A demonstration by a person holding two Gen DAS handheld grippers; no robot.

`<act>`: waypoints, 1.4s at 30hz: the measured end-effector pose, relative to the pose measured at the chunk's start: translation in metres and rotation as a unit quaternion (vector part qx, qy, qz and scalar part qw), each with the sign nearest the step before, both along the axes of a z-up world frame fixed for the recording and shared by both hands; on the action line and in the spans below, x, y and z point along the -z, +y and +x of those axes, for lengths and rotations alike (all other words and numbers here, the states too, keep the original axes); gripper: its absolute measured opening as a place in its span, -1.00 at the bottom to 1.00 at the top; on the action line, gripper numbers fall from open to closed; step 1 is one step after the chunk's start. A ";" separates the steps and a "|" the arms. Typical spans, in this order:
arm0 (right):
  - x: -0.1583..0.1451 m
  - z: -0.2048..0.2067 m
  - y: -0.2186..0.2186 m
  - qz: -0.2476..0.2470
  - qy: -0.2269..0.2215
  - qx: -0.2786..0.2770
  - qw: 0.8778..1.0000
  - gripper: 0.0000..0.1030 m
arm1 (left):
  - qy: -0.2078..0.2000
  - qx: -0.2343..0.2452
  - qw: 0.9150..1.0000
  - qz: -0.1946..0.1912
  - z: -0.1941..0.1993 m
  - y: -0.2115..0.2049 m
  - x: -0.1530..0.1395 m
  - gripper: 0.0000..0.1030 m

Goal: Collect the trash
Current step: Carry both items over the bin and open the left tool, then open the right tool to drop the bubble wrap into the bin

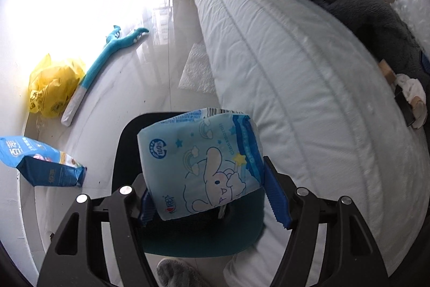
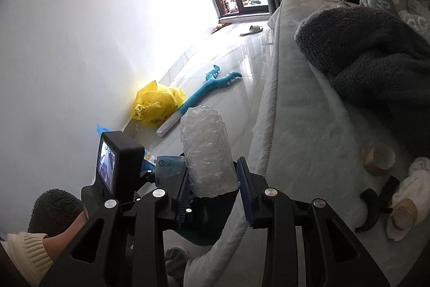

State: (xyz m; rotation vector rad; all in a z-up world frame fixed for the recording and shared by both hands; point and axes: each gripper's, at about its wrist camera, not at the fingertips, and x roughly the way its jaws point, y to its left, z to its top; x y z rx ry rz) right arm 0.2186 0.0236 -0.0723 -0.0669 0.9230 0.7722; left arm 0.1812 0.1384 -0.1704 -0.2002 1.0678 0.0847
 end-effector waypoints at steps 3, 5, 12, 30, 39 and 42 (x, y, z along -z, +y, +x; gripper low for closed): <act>0.005 -0.004 0.014 -0.004 0.005 -0.009 1.000 -0.33 | 0.015 -0.002 1.000 0.005 -0.003 0.009 0.010 0.38; 0.009 -0.005 0.025 -0.008 0.010 -0.017 1.000 -0.33 | 0.020 0.000 1.000 0.007 -0.005 0.013 0.014 0.39; 0.021 -0.006 0.052 -0.019 0.027 -0.035 0.999 -0.33 | 0.059 -0.011 0.998 -0.003 -0.012 0.035 0.039 0.38; 0.097 0.009 0.109 -0.080 0.101 -0.056 0.990 -0.34 | 0.103 -0.030 0.994 -0.029 -0.041 0.088 0.065 0.63; 0.144 0.012 0.129 -0.120 0.135 -0.057 0.982 -0.34 | 0.020 -0.045 0.999 -0.012 -0.057 0.108 0.023 0.73; 0.158 0.012 0.133 -0.131 0.144 -0.058 0.979 -0.34 | -0.014 -0.048 0.999 -0.002 -0.063 0.111 0.007 0.73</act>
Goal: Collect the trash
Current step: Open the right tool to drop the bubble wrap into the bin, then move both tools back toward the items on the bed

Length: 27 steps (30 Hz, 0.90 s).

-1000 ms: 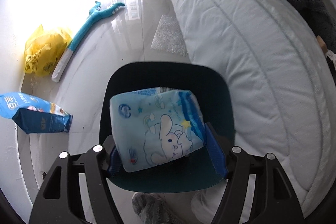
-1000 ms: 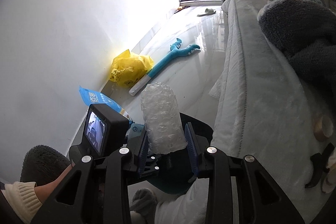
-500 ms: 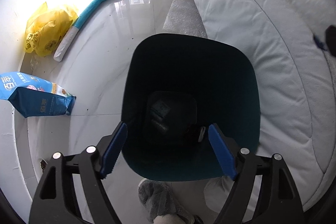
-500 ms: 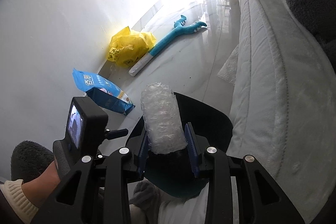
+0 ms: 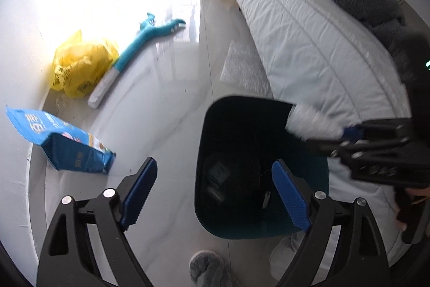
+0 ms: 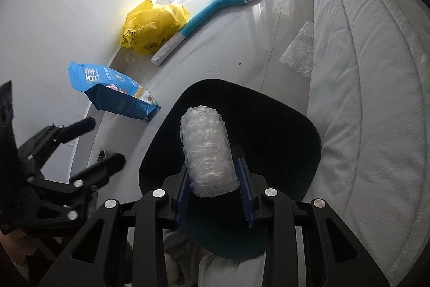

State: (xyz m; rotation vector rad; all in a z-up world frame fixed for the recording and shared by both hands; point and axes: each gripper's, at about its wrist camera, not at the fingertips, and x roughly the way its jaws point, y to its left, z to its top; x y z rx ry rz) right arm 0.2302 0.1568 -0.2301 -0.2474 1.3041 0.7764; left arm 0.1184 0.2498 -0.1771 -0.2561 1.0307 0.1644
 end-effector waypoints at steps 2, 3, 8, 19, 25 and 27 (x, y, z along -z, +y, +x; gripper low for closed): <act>0.008 0.000 0.003 -0.003 0.007 0.000 1.000 -0.34 | -0.018 -0.007 1.000 -0.004 -0.003 0.004 -0.009 0.73; 0.011 0.000 0.005 -0.006 0.008 0.000 1.000 -0.34 | -0.029 -0.015 0.999 -0.004 -0.005 0.008 -0.014 0.73; 0.021 -0.003 0.011 -0.020 0.012 -0.010 1.000 -0.33 | -0.079 -0.032 0.996 -0.003 -0.008 0.016 -0.038 0.73; 0.018 -0.008 0.013 -0.026 0.006 -0.001 1.000 0.46 | -0.153 -0.036 0.988 0.010 -0.013 0.006 -0.101 0.87; 0.001 -0.015 0.004 -0.013 -0.009 0.009 1.000 0.61 | -0.183 -0.043 0.982 0.015 -0.024 0.007 -0.121 0.92; -0.009 -0.017 0.001 -0.002 -0.018 0.010 1.000 0.64 | -0.190 -0.048 0.980 0.023 -0.026 0.006 -0.128 0.93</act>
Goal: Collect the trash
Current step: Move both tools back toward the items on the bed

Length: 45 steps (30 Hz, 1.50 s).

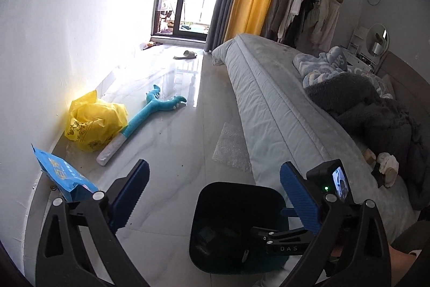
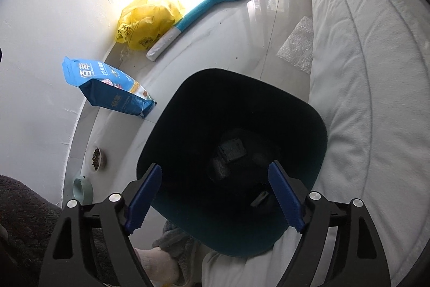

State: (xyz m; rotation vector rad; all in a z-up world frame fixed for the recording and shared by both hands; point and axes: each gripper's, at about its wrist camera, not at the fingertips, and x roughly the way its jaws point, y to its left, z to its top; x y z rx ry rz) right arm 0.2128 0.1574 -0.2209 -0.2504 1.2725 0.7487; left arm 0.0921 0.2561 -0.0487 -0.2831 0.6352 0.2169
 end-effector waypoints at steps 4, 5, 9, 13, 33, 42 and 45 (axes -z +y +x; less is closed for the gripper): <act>-0.023 -0.005 -0.005 0.030 -0.027 -0.001 0.999 0.77 | -0.016 -0.010 1.000 0.010 -0.005 -0.004 -0.011 0.93; -0.028 -0.006 -0.007 0.034 -0.036 -0.003 0.999 0.77 | -0.020 -0.008 1.000 0.009 -0.006 -0.006 -0.013 0.93; -0.052 -0.012 -0.012 0.041 -0.075 -0.005 0.996 0.88 | -0.040 0.010 0.999 0.018 -0.009 -0.020 -0.029 0.93; -0.071 -0.012 -0.026 0.054 -0.101 0.004 0.993 0.93 | -0.051 0.023 0.998 0.021 -0.010 -0.030 -0.039 0.93; -0.125 -0.019 -0.113 0.053 -0.205 0.029 0.977 0.93 | -0.057 0.080 0.995 0.026 0.020 -0.099 -0.051 0.93; -0.133 -0.019 -0.158 0.055 -0.212 0.042 0.975 0.93 | -0.041 0.103 0.994 -0.012 0.041 -0.123 -0.042 0.93; -0.136 -0.021 -0.169 0.053 -0.221 0.042 0.973 0.93 | -0.040 0.112 0.993 -0.014 0.046 -0.135 -0.042 0.93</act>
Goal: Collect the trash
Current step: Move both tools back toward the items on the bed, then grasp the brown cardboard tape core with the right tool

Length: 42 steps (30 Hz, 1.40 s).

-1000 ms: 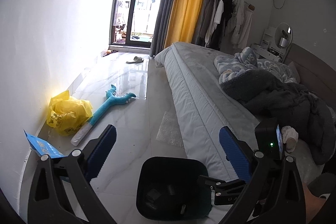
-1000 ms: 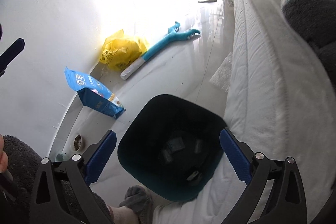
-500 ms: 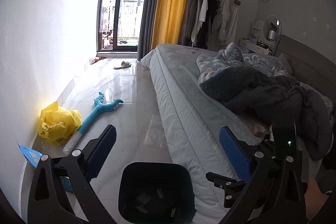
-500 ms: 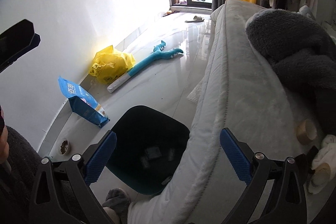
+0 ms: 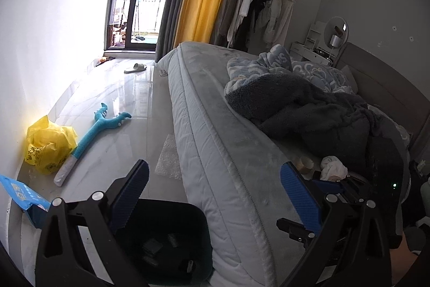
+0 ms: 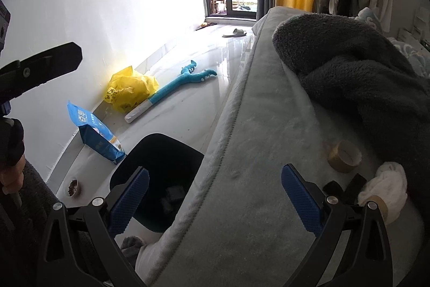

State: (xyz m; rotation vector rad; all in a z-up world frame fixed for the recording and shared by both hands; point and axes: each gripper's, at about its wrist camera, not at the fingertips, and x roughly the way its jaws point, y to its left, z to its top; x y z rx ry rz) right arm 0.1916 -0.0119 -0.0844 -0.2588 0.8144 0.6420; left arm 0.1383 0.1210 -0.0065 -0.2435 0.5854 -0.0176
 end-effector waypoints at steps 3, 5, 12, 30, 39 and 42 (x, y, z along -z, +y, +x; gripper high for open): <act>-0.002 0.001 -0.015 -0.009 -0.007 0.011 1.000 0.93 | 0.001 0.007 1.000 0.003 0.005 -0.011 0.001 0.93; -0.002 0.003 -0.026 -0.014 -0.005 0.018 1.000 0.93 | 0.003 0.013 1.000 0.002 0.009 -0.019 0.002 0.93; -0.005 0.007 -0.068 -0.032 -0.023 0.043 0.998 0.93 | 0.007 0.028 1.000 0.000 0.016 -0.040 0.006 0.93; 0.024 0.012 -0.118 -0.107 -0.039 0.066 0.991 0.15 | 0.034 0.057 0.998 -0.023 0.047 -0.083 0.027 0.93; 0.045 0.018 -0.122 -0.147 -0.057 0.079 0.984 0.10 | 0.051 0.074 0.996 -0.018 0.056 -0.102 0.039 0.93; 0.050 0.021 -0.122 -0.153 -0.061 0.085 0.983 0.09 | 0.056 0.078 0.995 -0.017 0.059 -0.106 0.042 0.93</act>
